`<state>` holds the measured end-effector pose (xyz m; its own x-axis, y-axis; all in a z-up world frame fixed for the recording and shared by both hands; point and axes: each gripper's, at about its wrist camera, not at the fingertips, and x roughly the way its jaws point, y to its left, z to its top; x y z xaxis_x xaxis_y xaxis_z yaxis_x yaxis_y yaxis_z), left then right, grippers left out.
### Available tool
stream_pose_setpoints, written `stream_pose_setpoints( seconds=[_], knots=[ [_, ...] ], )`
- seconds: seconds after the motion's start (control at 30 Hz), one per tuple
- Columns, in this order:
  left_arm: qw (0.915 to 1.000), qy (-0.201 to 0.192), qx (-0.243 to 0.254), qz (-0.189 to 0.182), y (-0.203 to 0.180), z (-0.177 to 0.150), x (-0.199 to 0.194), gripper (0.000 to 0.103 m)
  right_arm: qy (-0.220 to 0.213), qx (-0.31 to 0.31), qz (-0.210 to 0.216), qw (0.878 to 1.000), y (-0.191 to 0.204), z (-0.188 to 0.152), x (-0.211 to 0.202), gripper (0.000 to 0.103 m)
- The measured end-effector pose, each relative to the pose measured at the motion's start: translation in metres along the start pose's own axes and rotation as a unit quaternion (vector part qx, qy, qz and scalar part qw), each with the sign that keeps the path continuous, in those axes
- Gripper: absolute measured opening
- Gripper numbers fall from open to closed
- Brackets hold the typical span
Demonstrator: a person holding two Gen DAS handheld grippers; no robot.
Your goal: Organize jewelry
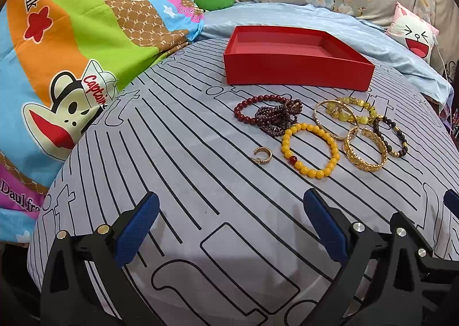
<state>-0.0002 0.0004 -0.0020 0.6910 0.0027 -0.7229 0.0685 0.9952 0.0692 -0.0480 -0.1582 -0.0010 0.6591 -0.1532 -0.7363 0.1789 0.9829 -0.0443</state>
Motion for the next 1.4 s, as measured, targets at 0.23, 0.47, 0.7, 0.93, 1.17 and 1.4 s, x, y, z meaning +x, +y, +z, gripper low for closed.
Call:
stream_pose_setpoints(
  seconds=[0.23, 0.47, 0.7, 0.93, 1.17, 1.4],
  knots=[
    [1.0, -0.001, 0.0, 0.001, -0.0002, -0.0001, 0.0006, 0.096, 0.0, 0.0, 0.0, 1.0, 0.0005, 0.0, 0.0001, 0.097],
    [1.0, 0.0, 0.0, 0.001, -0.0001, 0.0, 0.0006, 0.096, 0.0, 0.0, 0.0, 1.0, 0.0007, 0.0002, 0.0007, 0.097],
    [1.0, 0.0, 0.0, 0.001, -0.0001, 0.0002, 0.0008, 0.096, 0.001, 0.001, 0.0, 1.0, 0.0009, 0.0002, 0.0011, 0.097],
    [1.0, 0.0, 0.001, 0.001, -0.0003, 0.0003, 0.0009, 0.096, 0.001, 0.001, 0.0, 1.0, 0.0006, 0.0006, 0.0013, 0.097],
    [1.0, 0.0, 0.001, 0.002, -0.0004, 0.0005, 0.0009, 0.096, 0.003, 0.002, 0.0, 1.0, 0.0024, -0.0007, 0.0038, 0.097],
    [1.0, 0.0, 0.001, 0.001, -0.0007, 0.0006, 0.0013, 0.096, 0.005, 0.006, 0.003, 1.0, 0.0015, -0.0017, 0.0056, 0.097]
  ],
)
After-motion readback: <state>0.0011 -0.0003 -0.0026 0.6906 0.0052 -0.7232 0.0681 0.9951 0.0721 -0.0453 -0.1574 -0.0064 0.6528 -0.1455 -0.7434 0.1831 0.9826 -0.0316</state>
